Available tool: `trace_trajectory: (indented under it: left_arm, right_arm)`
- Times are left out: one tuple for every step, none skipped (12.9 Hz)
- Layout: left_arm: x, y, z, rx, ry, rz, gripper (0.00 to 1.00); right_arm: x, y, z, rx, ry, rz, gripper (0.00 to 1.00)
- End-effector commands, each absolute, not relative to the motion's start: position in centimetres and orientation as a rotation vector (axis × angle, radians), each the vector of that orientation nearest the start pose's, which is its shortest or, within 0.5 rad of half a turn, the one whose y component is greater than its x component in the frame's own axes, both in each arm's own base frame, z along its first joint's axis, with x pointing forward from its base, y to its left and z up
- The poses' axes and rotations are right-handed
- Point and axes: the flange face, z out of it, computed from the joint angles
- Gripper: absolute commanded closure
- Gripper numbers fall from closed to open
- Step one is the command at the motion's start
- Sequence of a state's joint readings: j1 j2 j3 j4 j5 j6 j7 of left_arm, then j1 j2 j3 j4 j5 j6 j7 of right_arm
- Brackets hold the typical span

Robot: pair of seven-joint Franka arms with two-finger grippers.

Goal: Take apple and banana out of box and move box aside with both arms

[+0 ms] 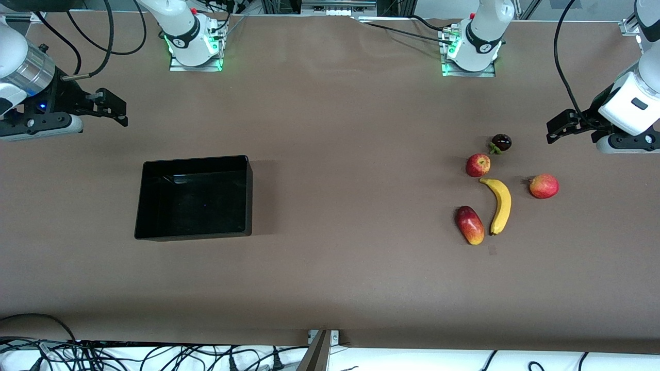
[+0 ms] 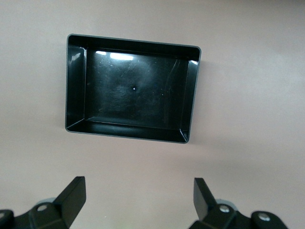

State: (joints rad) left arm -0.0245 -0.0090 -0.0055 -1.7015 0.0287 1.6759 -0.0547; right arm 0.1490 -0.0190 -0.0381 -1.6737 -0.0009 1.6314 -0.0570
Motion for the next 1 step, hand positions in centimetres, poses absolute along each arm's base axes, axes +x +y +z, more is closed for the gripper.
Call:
trace_trajectory:
  left_arm:
    - [55.22,-1.66,58.24,-3.128,-0.048,0.028,0.00]
  right_arm:
    - [55.15,6.38,59.58,-3.144,-0.289,0.026,0.00]
